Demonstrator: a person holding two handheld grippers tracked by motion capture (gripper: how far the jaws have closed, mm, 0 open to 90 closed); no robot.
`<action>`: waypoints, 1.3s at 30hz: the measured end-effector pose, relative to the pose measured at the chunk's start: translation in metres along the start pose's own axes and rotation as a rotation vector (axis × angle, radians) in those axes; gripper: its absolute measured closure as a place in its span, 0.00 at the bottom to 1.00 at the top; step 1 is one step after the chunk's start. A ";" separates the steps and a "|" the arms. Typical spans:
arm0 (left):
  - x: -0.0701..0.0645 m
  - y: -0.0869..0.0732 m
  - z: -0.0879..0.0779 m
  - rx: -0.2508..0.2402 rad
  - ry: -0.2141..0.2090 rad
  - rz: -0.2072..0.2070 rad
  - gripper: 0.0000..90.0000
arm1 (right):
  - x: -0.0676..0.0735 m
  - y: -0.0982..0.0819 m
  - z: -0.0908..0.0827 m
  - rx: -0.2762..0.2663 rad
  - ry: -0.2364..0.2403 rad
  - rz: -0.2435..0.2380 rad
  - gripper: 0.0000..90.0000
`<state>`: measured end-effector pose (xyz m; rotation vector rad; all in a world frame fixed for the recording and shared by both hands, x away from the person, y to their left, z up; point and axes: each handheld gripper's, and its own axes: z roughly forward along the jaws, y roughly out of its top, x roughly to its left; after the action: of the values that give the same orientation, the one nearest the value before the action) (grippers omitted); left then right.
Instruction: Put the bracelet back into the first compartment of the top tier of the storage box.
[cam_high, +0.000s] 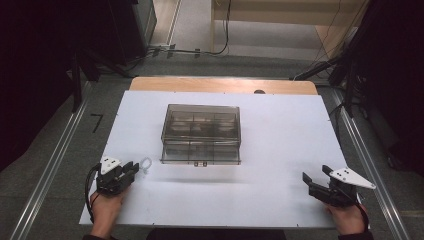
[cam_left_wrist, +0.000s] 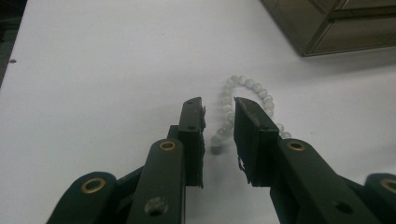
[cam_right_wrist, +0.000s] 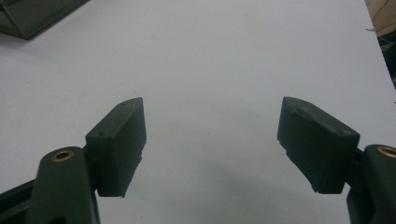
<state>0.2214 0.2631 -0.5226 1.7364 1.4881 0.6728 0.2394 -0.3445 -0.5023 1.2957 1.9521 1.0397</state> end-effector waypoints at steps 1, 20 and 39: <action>0.000 0.000 0.000 0.001 -0.002 0.000 0.82 | 0.000 0.000 0.000 0.000 -0.001 0.000 0.25; 0.000 -0.001 0.003 0.028 -0.020 0.010 0.95 | 0.000 0.000 0.000 -0.002 -0.001 -0.007 0.26; -0.009 0.009 -0.019 -0.075 -0.027 0.006 0.96 | 0.000 0.000 0.000 -0.002 -0.002 -0.005 0.26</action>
<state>0.2102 0.2578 -0.5040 1.6871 1.4223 0.6961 0.2397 -0.3445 -0.5024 1.2898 1.9512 1.0373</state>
